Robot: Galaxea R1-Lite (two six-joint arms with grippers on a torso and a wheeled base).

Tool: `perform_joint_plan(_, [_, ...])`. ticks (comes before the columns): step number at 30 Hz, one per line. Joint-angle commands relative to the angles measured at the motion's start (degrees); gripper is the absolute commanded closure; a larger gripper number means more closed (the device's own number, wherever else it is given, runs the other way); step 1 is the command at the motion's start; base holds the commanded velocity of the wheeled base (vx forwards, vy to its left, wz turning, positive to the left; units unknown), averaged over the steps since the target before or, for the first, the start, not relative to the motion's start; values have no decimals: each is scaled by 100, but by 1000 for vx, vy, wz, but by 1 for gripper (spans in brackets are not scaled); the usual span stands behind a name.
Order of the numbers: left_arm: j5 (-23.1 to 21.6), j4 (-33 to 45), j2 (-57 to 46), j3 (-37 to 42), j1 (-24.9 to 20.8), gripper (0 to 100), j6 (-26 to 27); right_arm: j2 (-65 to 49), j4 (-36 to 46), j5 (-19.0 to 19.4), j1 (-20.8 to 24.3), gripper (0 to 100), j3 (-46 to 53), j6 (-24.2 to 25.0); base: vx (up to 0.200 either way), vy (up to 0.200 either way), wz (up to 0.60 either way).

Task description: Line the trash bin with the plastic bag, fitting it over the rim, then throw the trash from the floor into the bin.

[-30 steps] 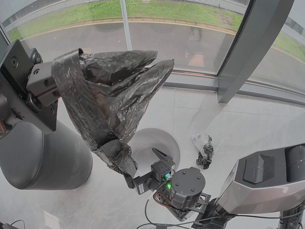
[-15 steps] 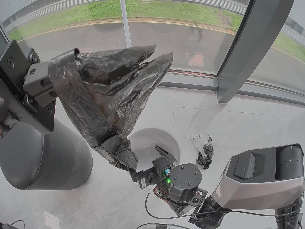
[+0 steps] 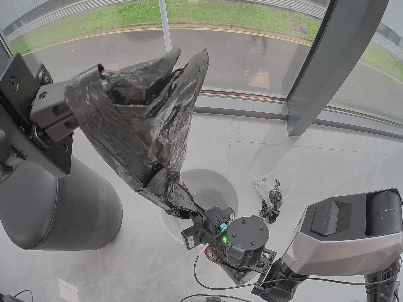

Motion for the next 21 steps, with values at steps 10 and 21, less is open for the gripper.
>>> perform_joint_plan(10, [0,-642,142,545,43,100,73,-1714,660,1796,-57,100,1875,-379,0,0,0])
perform_joint_plan(21, [0,-1706,512,1398,157,100,81,-2663,2453,3651,-619,100,1796,324,0,0,0])
